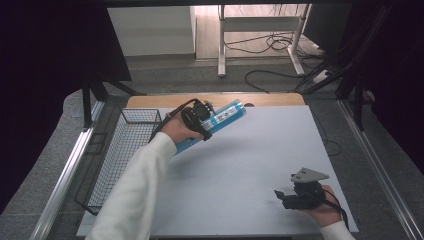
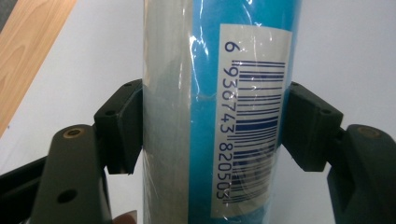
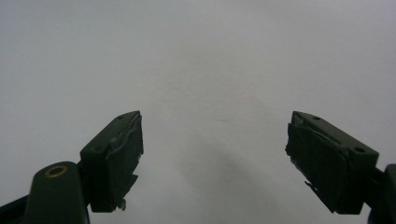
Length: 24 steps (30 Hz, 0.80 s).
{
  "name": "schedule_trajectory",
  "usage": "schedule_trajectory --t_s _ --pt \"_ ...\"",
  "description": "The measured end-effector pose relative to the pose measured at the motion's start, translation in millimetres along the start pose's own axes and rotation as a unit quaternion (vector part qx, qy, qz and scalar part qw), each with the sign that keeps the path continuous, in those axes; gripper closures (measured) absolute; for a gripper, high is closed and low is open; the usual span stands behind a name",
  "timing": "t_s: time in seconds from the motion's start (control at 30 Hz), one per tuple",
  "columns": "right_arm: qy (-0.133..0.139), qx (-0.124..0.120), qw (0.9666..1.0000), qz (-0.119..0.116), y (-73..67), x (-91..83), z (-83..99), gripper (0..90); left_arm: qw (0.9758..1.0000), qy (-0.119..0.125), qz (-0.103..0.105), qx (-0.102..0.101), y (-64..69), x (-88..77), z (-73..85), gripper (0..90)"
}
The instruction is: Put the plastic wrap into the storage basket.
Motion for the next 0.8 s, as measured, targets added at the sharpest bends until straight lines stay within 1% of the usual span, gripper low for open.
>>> schedule_trajectory --t_s 0.03,0.07,0.1,0.17,0.2,0.27,0.33,0.37,0.4,0.43,0.47,0.5,0.6,0.63,0.73,0.77,0.8 --pt "0.001 0.001 1.0000 0.000 0.3 -0.7 -0.4 18.9 0.9999 -0.001 -0.009 -0.008 -0.8 -2.9 3.0 31.2" --pt "0.001 0.001 1.0000 0.000 0.3 -0.7 -0.4 18.9 0.9999 -0.001 -0.009 -0.008 -0.8 -2.9 3.0 31.2" --pt "0.004 0.002 1.0000 0.001 1.1 -2.3 -1.4 18.9 0.9997 -0.001 -0.013 -0.023 -1.9 -6.2 7.3 31.2" --pt "0.007 0.002 1.0000 0.002 1.9 -3.2 -2.0 18.9 0.9994 0.001 -0.003 -0.033 -2.1 -9.0 12.0 31.3" --pt "0.007 0.004 1.0000 0.002 2.2 -3.6 -2.1 18.9 0.9994 0.001 -0.003 -0.033 -2.1 -9.0 12.0 31.3" --pt "0.008 0.004 1.0000 0.003 2.7 -3.8 -2.0 18.9 0.9990 -0.003 -0.011 -0.043 -3.3 -13.1 19.0 31.3" --pt "0.009 0.004 0.9999 0.004 2.9 -3.9 -2.1 18.9 0.9989 -0.005 -0.014 -0.044 -4.0 -14.4 20.6 31.3" --pt "0.010 0.005 0.9999 0.005 3.1 -4.1 -2.5 18.9 0.9982 -0.006 -0.013 -0.058 -5.4 -17.6 24.1 31.3" --pt "0.010 0.005 0.9999 0.005 3.1 -4.1 -2.5 18.9 0.9982 -0.006 -0.013 -0.058 -5.4 -17.6 24.1 31.3" --pt "0.010 0.005 0.9999 0.006 3.0 -4.1 -2.7 18.9 0.9978 -0.004 -0.004 -0.067 -5.4 -19.7 26.3 31.4" --pt "0.010 0.005 0.9999 0.006 3.0 -4.1 -2.7 18.9 0.9978 -0.004 -0.004 -0.067 -5.4 -19.7 26.3 31.4" --pt "0.009 0.005 0.9999 0.006 2.6 -4.0 -2.7 18.9 0.9974 0.003 -0.003 -0.072 -5.6 -22.7 28.2 31.3" --pt "0.009 0.005 0.9999 0.007 2.9 -3.6 -2.4 18.9 0.9969 0.007 -0.009 -0.077 -7.0 -25.6 30.2 31.4" --pt "0.009 0.006 0.9999 0.008 3.6 -3.4 -2.3 18.9 0.9960 0.012 -0.002 -0.088 -8.0 -27.9 32.2 31.4" --pt "0.010 0.008 0.9999 0.008 3.7 -3.6 -2.3 18.9 0.9955 0.015 0.004 -0.093 -9.3 -30.7 36.0 31.4" --pt "0.009 0.008 0.9999 0.008 3.7 -3.5 -2.1 18.9 0.9955 0.010 -0.002 -0.094 -11.7 -33.7 41.7 31.4" --pt "0.009 0.007 0.9999 0.008 3.8 -3.4 -1.8 18.9 0.9953 0.009 -0.005 -0.096 -12.9 -34.8 43.7 31.4"
Point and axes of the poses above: each handheld gripper's, and its own axes: x roughly forward along the jaws, z roughly out of its underside, y roughly to its right, the point moved 9 cm from there along x, roughly forward along the jaws, and after that the axes turned 13 degrees about -y, right-handed, at the moved point
